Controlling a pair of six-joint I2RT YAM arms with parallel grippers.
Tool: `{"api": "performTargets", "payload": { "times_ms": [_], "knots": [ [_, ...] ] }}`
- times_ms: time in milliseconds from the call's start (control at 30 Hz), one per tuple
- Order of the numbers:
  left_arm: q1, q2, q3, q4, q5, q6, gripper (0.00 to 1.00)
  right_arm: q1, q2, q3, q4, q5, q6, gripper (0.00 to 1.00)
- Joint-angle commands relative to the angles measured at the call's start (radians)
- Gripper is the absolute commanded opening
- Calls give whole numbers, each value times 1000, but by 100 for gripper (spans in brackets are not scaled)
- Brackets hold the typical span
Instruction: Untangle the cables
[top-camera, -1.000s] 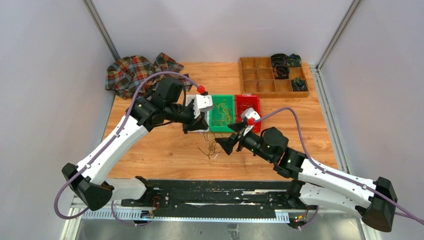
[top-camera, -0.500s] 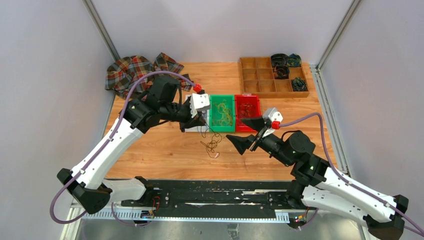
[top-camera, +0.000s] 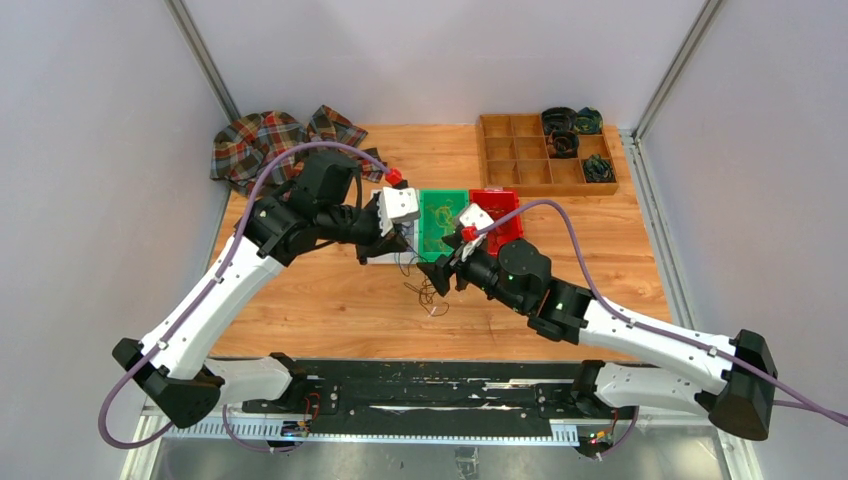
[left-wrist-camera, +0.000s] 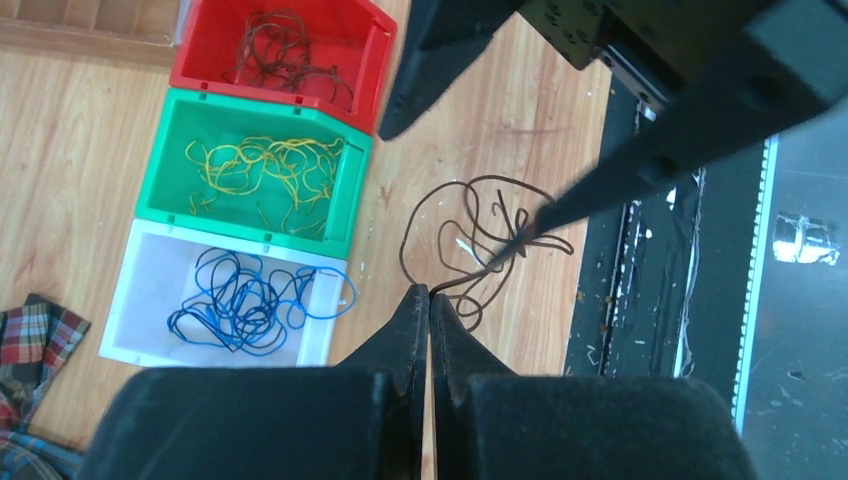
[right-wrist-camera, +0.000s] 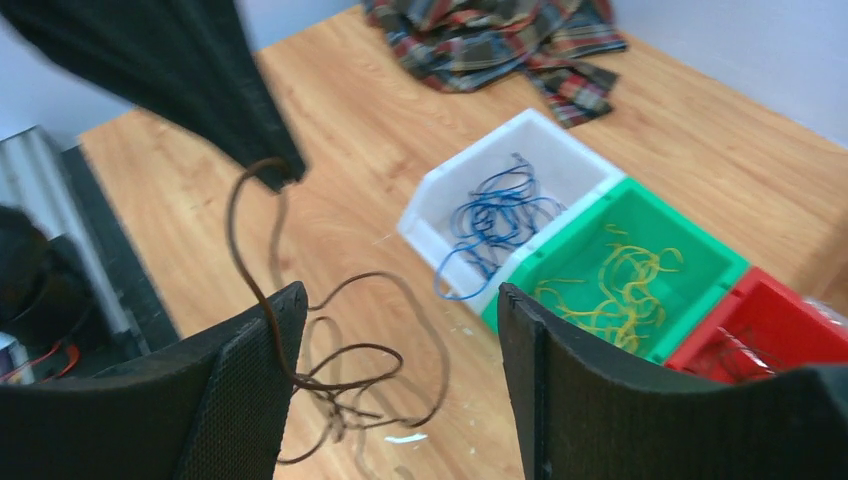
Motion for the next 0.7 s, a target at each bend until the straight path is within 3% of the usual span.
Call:
{"api": "performTargets", "payload": {
  "times_ms": [0,133,467,667],
  "knots": [
    [-10,-22,51,-61,39,34,1,9,2,-21,150,203,-35,67],
    [-11,-17,78,-107,79,72,1,8,13,-57,202,210,-33,66],
    [-10,13,150,-128,140,78,1,9,122,-5,189,-75,-8,77],
    [-11,21,189,-145,197,66,1,9,174,20,204,-94,-19,80]
  ]
}}
